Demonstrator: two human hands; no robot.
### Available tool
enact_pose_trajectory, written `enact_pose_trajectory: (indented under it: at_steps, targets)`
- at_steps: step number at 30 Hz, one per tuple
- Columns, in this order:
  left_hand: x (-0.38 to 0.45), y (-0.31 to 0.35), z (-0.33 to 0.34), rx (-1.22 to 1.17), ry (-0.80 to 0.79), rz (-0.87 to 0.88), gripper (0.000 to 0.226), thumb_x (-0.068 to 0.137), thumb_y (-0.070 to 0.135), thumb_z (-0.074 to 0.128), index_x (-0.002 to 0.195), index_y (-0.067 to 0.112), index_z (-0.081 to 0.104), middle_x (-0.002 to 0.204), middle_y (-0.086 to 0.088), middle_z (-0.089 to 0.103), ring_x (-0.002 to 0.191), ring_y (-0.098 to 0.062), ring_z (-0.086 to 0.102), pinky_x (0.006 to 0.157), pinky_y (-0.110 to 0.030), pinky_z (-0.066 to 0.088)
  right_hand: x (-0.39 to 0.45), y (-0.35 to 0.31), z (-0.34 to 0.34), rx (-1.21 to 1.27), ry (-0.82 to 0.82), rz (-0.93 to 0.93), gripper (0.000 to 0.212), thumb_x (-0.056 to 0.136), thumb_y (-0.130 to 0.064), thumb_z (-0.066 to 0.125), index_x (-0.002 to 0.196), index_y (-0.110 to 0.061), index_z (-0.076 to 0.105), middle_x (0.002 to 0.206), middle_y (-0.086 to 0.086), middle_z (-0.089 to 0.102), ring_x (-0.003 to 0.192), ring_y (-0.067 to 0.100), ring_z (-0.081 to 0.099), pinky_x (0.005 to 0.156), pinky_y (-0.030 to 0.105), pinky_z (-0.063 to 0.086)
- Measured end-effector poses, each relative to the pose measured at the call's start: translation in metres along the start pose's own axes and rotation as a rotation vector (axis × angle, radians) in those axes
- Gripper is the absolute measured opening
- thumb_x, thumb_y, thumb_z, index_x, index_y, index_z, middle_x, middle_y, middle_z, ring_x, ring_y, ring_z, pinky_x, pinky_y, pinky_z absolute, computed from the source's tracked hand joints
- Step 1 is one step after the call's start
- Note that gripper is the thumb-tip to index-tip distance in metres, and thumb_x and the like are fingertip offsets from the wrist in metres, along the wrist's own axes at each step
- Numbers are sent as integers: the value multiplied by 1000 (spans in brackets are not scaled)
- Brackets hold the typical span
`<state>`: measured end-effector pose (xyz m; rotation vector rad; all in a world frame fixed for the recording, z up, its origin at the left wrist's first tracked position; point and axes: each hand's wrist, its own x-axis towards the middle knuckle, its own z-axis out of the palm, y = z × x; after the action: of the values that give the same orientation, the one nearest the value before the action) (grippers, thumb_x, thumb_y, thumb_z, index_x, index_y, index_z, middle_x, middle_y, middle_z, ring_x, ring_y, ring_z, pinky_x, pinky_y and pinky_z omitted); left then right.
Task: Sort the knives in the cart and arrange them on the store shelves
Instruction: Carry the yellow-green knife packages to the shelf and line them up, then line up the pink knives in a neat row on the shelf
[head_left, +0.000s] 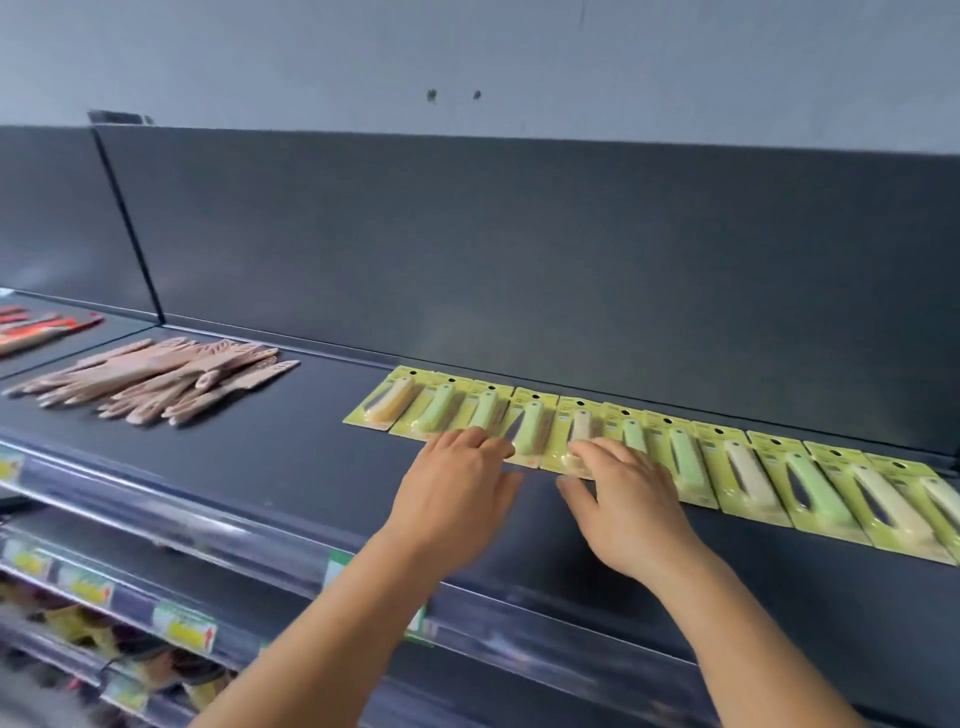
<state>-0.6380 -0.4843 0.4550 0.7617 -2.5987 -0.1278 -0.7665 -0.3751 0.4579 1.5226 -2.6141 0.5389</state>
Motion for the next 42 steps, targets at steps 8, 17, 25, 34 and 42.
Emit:
enact_pose_trajectory:
  at_steps: [8, 17, 25, 34, 42]
  targets:
    - [-65, -153, -64, 68, 39, -97, 38, 96, 36, 42, 132, 25, 51, 130, 4, 54, 121, -18, 47, 103, -26, 29, 21, -178, 52, 93, 18, -175, 42, 99, -38, 40, 139, -26, 43, 143, -9, 42, 131, 16, 37, 107, 31, 26]
    - [-103, -278, -114, 64, 60, -227, 44, 96, 38, 45, 137, 22, 44, 135, 2, 50, 126, -19, 43, 103, -31, 32, 52, -322, 92, 122, -58, -255, 49, 99, -38, 41, 144, -24, 33, 146, -3, 41, 134, 21, 36, 109, 36, 28]
    - [-93, -385, -132, 26, 98, -348, 48, 98, 35, 43, 144, 25, 32, 144, 2, 43, 132, -20, 38, 105, -34, 32, 124, -413, 126, 138, -95, -350, 52, 98, -38, 40, 146, -27, 27, 150, -1, 35, 135, 23, 32, 110, 37, 27]
    - [-31, -524, -130, 48, -41, -425, 43, 100, 28, 35, 142, 23, 35, 143, -1, 43, 131, -21, 39, 105, -34, 33, 240, -508, 186, 49, -188, -471, 50, 101, -35, 28, 149, -27, 22, 155, -3, 24, 142, 21, 19, 115, 39, 14]
    - [4, -591, -108, -5, -276, -353, 34, 98, 23, 35, 119, 18, 61, 130, 1, 51, 119, -21, 49, 99, -36, 42, 292, -535, 223, -71, -418, -422, 43, 99, -33, 26, 138, -21, 39, 149, 3, 34, 137, 26, 26, 114, 43, 18]
